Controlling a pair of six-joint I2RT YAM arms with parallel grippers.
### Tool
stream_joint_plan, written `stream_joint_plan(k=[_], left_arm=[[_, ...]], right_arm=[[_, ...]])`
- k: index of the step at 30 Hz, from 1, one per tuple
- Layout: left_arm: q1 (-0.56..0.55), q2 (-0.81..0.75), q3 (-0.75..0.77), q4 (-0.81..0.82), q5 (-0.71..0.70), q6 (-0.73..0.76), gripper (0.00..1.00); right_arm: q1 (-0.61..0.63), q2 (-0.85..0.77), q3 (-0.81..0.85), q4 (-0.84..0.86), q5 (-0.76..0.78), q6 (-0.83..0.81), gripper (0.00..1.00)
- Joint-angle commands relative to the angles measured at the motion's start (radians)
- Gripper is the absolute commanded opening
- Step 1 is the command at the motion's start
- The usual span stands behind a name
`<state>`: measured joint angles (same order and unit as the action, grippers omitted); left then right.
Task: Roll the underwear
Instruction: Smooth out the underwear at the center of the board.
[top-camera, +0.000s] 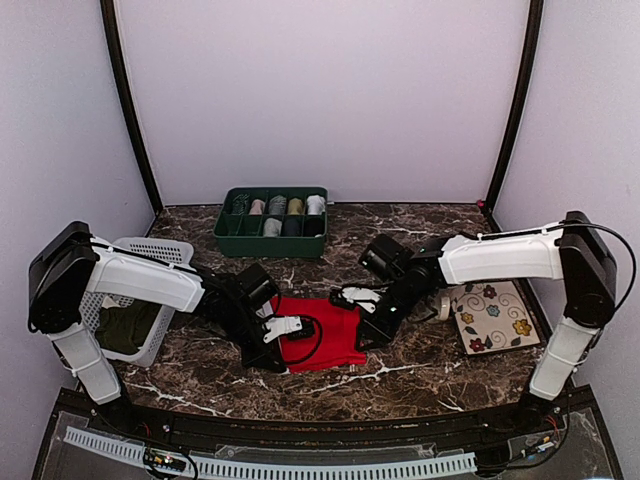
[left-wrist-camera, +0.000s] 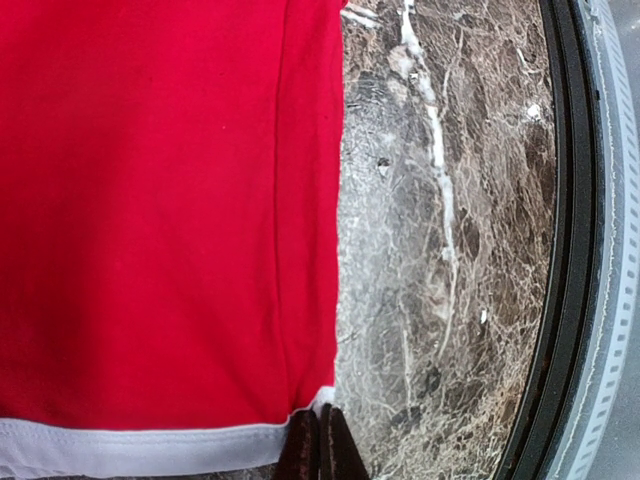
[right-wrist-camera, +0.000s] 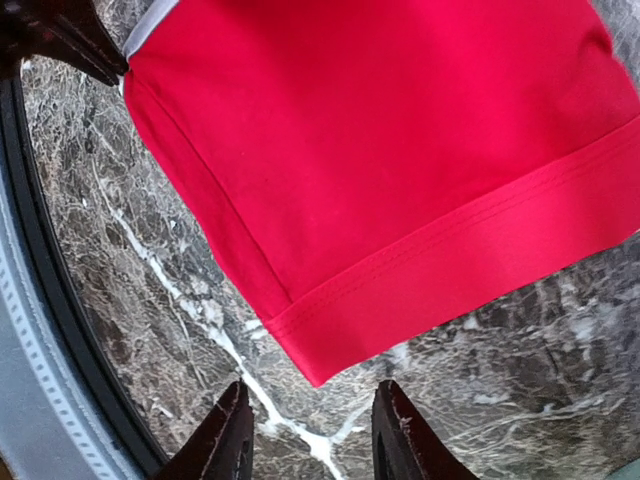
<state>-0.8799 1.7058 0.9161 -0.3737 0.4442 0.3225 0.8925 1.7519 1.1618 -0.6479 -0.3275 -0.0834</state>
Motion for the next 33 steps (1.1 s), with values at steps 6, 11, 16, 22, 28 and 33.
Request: stream_joint_plan(k=[6,11,16,22,28,33], left_arm=[[-0.004,0.014,0.003,-0.045,-0.027,0.007,0.0],[-0.004,0.018,0.008,-0.047,-0.031,0.009,0.0],[-0.004,0.023,0.01,-0.049,-0.033,0.009,0.0],[-0.004,0.025,0.014,-0.048,-0.035,0.011,0.0],[-0.004,0.03,0.016,-0.051,-0.035,0.012,0.0],[-0.004,0.025,0.012,-0.051,-0.034,0.013,0.0]], right_arm=[[0.071,-0.049,-0.08,0.128,0.13,-0.096,0.36],[0.094,-0.014,-0.09,0.153,0.13,-0.095,0.34],[0.101,0.032,-0.068,0.157,0.165,-0.097,0.28],[0.115,0.054,-0.069,0.146,0.194,-0.117,0.26],[0.12,0.029,-0.059,0.125,0.234,-0.116,0.03],[0.121,-0.023,-0.026,0.079,0.235,-0.116,0.0]])
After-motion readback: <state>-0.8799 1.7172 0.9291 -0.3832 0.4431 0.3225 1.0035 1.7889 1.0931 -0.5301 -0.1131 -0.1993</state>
